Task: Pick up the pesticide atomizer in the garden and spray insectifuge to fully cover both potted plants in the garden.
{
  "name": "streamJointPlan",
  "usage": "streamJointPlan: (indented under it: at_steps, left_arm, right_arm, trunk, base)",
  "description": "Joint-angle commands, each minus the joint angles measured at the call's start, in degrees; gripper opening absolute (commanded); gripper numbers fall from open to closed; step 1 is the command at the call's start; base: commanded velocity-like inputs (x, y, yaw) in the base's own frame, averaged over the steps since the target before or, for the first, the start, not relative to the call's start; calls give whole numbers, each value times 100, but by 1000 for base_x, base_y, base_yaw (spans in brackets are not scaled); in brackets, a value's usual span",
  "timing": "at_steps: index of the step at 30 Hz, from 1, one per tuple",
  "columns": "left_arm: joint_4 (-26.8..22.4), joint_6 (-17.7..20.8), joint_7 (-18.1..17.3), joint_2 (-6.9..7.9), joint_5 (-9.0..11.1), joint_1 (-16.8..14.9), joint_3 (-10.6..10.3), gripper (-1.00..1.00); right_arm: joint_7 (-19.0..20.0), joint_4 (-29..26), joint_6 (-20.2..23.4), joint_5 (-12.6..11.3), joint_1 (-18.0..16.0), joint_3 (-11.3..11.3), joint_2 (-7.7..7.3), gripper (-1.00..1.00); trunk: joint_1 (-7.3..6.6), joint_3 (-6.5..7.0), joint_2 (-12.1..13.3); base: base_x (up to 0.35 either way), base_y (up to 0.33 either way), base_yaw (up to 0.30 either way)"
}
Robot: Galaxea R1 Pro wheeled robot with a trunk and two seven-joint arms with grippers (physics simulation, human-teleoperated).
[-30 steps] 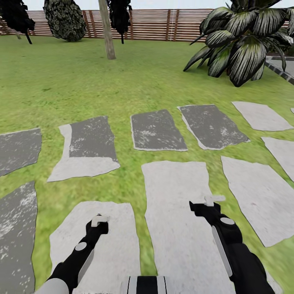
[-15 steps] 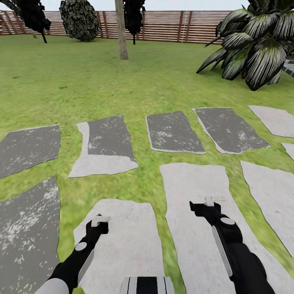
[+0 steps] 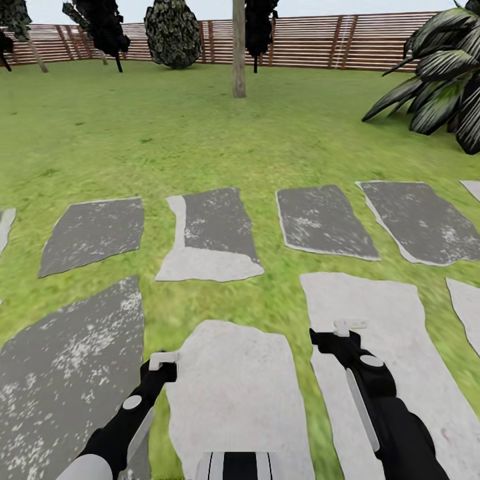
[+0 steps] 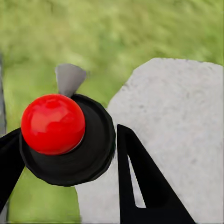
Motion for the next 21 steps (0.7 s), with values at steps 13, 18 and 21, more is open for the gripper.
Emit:
streamJointPlan:
  at_steps: [13,18,21]
  left_arm:
    - [6,-19,26,1,3,-4,5,-100]
    - [6,-19,29,-1,3,-4,5,-100]
    - [6,-19,35,-1,3,-4,5,-100]
  right_arm:
    - [-2,-10,32,23,-1,-7,-2,100]
    - [-2,-14,32,23,-1,-7,-2,100]
    - [-2,-13,32,23,-1,-7,-2,100]
  trunk:
    - [-1,-4,-1]
    - [-1,-4,-1]
    - [-1,-4,-1]
  base:
    - [0,5,262]
    - [0,0,262]
    - [0,0,262]
